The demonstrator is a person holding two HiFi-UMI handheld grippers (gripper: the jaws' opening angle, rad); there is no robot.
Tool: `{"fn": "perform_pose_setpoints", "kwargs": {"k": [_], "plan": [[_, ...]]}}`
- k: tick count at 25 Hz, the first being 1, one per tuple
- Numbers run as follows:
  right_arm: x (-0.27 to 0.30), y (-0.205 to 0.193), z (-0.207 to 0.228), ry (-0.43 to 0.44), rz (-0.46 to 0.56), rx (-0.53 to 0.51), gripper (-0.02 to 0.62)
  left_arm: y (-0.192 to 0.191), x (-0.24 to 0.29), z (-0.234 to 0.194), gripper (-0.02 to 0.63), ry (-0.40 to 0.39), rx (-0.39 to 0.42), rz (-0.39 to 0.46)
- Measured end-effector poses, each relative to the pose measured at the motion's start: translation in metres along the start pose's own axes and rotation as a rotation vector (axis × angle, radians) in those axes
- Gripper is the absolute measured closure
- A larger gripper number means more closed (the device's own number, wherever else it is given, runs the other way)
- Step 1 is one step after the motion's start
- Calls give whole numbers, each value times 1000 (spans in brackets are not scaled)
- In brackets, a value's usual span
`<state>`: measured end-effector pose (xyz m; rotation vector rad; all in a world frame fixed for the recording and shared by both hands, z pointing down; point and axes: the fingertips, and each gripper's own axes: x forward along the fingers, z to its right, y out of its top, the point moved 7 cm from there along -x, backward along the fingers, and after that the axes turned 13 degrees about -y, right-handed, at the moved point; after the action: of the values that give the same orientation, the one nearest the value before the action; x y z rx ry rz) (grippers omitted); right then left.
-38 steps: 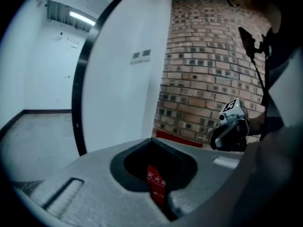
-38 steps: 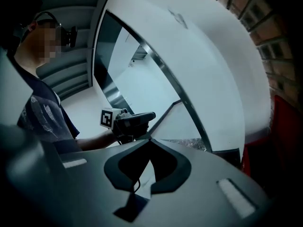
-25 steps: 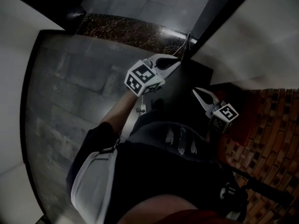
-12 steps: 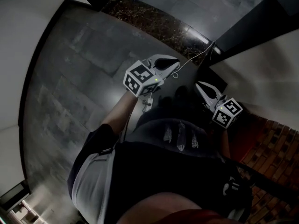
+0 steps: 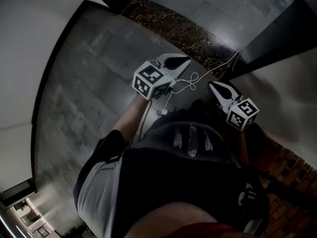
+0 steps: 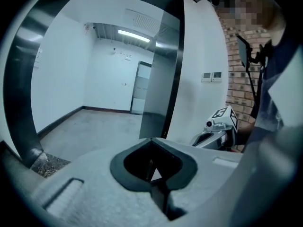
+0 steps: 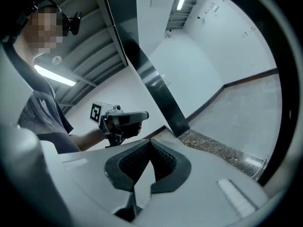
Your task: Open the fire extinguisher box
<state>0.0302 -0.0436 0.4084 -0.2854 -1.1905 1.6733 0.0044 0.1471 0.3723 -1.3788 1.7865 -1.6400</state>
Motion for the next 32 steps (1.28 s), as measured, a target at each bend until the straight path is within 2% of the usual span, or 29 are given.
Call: {"fn": "perform_pose_setpoints", "kwargs": {"k": [7,13,19,24,26,29,32], "plan": [[-2,16,49,29,-74,-41,600,19,27,-6,606,60,-15,-13],[21,20,47,84,-137,-47,598,24,17,-23,606,103,-40,-26],[52,41,44,70,-133,-113,598,30,15,-63,606,75,-34,15],[94,61,67,-18,-129,-106,598,52,14,-118,606,11,54,75],[127,73,67,-45,-136,-110,598,53,-2,-150,606,-3,56,99],[189,99,58,-86,-106,-46,598,51,-40,-197,606,-14,47,111],[258,135,32,-73,-78,-54,598,50,-80,-248,606,-49,14,128]]}}
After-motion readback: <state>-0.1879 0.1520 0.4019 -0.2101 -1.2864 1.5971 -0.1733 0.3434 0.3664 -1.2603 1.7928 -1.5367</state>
